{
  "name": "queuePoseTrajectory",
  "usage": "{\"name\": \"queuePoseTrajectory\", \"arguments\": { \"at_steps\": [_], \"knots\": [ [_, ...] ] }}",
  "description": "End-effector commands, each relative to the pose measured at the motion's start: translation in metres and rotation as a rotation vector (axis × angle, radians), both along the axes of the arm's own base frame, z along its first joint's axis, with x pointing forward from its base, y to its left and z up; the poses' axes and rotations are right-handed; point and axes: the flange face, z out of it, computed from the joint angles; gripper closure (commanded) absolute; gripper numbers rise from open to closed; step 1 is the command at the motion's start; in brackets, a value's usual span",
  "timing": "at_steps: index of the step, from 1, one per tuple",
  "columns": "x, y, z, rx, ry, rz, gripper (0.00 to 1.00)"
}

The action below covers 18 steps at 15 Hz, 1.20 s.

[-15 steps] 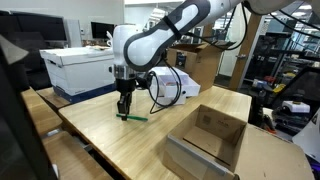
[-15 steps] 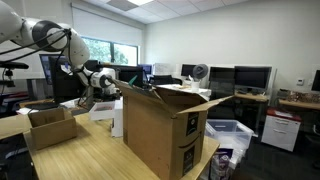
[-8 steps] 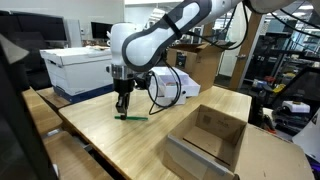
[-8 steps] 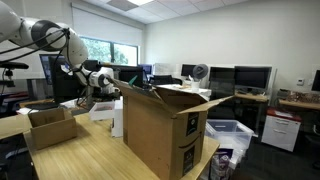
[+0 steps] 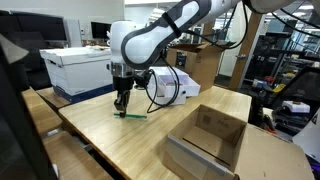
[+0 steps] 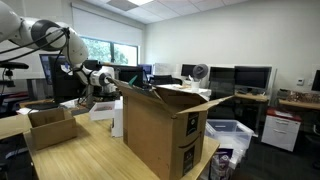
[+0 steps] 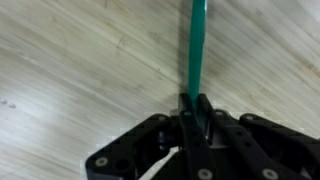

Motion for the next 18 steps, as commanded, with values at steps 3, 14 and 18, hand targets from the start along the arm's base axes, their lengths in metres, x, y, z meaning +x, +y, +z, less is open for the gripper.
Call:
{"name": "queuePoseTrajectory", "arguments": {
  "at_steps": [3, 14, 18],
  "knots": [
    [0.01, -0.009, 0.036, -0.031, -0.001, -0.047, 0.95],
    [0.035, -0.032, 0.098, -0.021, -0.057, -0.067, 0.95],
    [0.044, -0.05, 0.112, -0.015, -0.058, -0.091, 0.95]
  ]
}}
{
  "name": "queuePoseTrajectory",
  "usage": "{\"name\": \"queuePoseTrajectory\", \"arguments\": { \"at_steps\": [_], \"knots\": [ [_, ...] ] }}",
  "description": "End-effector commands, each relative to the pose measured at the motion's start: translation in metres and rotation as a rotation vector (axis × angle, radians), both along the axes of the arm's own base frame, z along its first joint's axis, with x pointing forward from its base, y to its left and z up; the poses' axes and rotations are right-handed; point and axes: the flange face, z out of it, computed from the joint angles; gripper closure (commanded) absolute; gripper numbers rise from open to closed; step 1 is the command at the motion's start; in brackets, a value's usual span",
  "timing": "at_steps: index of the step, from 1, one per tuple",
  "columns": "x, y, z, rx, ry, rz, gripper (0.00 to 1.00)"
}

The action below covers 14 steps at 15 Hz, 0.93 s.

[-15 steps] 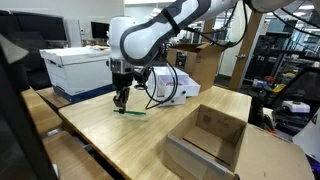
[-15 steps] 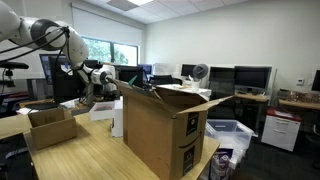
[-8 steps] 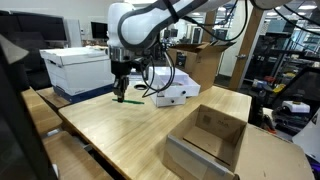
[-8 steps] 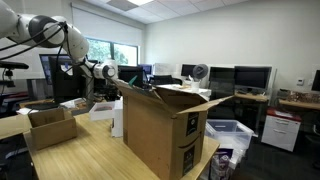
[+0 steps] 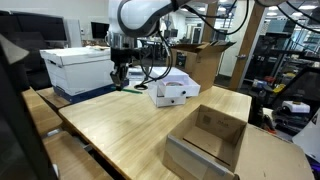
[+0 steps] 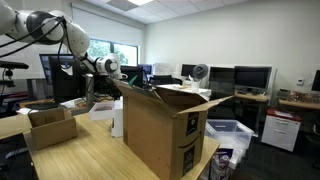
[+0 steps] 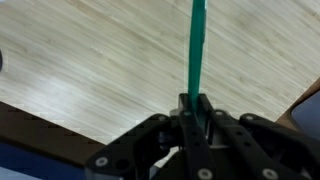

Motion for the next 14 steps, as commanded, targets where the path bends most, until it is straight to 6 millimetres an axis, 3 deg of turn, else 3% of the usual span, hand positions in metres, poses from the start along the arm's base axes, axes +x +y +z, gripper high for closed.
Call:
{"name": "queuePoseTrajectory", "arguments": {
  "at_steps": [1, 5, 11, 14],
  "knots": [
    [0.004, -0.021, 0.021, -0.002, 0.016, -0.029, 0.95],
    [0.008, -0.051, 0.049, -0.005, -0.031, -0.041, 0.95],
    [0.009, -0.075, 0.085, 0.011, -0.075, -0.071, 0.95],
    [-0.005, -0.084, 0.1, 0.016, -0.112, -0.078, 0.95]
  ]
}}
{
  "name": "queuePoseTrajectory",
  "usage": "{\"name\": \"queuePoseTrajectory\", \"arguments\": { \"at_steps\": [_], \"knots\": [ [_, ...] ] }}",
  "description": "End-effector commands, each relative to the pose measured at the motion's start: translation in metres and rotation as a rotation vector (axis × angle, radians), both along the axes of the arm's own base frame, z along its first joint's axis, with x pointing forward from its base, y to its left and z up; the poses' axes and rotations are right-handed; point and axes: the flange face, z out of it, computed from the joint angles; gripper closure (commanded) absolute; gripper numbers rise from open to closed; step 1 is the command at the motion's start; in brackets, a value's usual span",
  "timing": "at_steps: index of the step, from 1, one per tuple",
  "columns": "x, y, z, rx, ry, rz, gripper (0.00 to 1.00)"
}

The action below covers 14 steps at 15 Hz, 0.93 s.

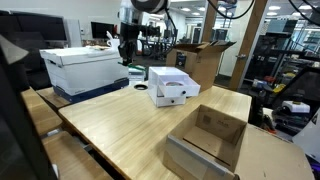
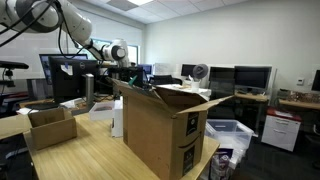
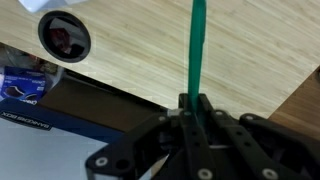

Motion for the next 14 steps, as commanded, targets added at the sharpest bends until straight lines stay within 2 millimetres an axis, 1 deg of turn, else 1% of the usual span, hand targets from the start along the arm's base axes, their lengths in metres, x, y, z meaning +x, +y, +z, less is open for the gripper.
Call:
{"name": "queuePoseTrajectory", "arguments": {
  "at_steps": [1, 4, 9, 11, 14],
  "knots": [
    [-0.028, -0.011, 0.016, 0.011, -0.02, 0.015, 0.95],
    [-0.047, -0.017, 0.018, 0.025, -0.042, -0.011, 0.95],
    [-0.08, -0.026, 0.021, 0.046, -0.094, -0.005, 0.95],
    [-0.097, -0.032, 0.022, 0.049, -0.116, -0.01, 0.95],
    [-0.117, -0.037, 0.026, 0.044, -0.144, -0.008, 0.96]
  ]
}}
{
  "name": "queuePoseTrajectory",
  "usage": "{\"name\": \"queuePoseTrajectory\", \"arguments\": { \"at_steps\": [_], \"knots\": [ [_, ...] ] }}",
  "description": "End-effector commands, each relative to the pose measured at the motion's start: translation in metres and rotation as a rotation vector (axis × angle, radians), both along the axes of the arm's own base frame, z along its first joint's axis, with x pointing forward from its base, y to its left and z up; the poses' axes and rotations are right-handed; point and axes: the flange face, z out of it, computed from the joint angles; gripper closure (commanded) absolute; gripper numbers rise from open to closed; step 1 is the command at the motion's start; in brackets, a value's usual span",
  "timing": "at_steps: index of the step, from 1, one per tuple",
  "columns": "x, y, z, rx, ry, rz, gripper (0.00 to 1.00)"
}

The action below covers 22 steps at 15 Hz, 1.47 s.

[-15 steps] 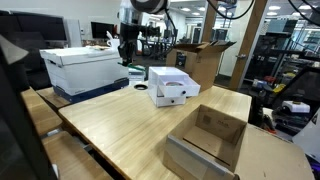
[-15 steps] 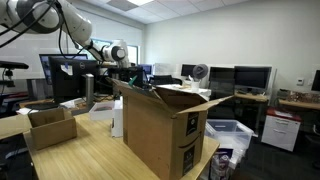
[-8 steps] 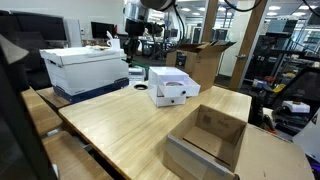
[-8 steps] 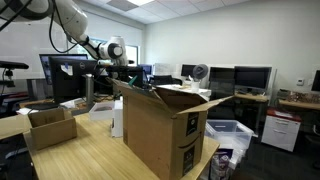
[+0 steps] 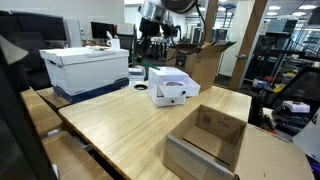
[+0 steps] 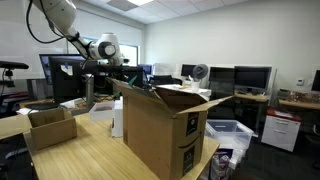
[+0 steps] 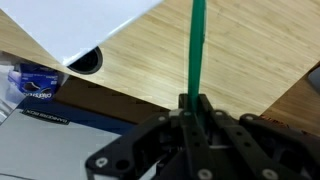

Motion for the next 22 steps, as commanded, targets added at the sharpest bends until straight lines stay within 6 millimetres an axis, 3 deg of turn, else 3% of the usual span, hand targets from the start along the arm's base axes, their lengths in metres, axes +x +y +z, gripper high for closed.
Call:
{"name": "queuePoseTrajectory", "arguments": {
  "at_steps": [1, 9, 22],
  "knots": [
    [-0.039, -0.011, 0.009, 0.014, -0.029, 0.003, 0.96],
    [-0.079, -0.024, 0.008, -0.042, 0.006, 0.006, 0.96],
    [-0.104, -0.05, -0.025, -0.087, 0.089, 0.004, 0.96]
  ]
}}
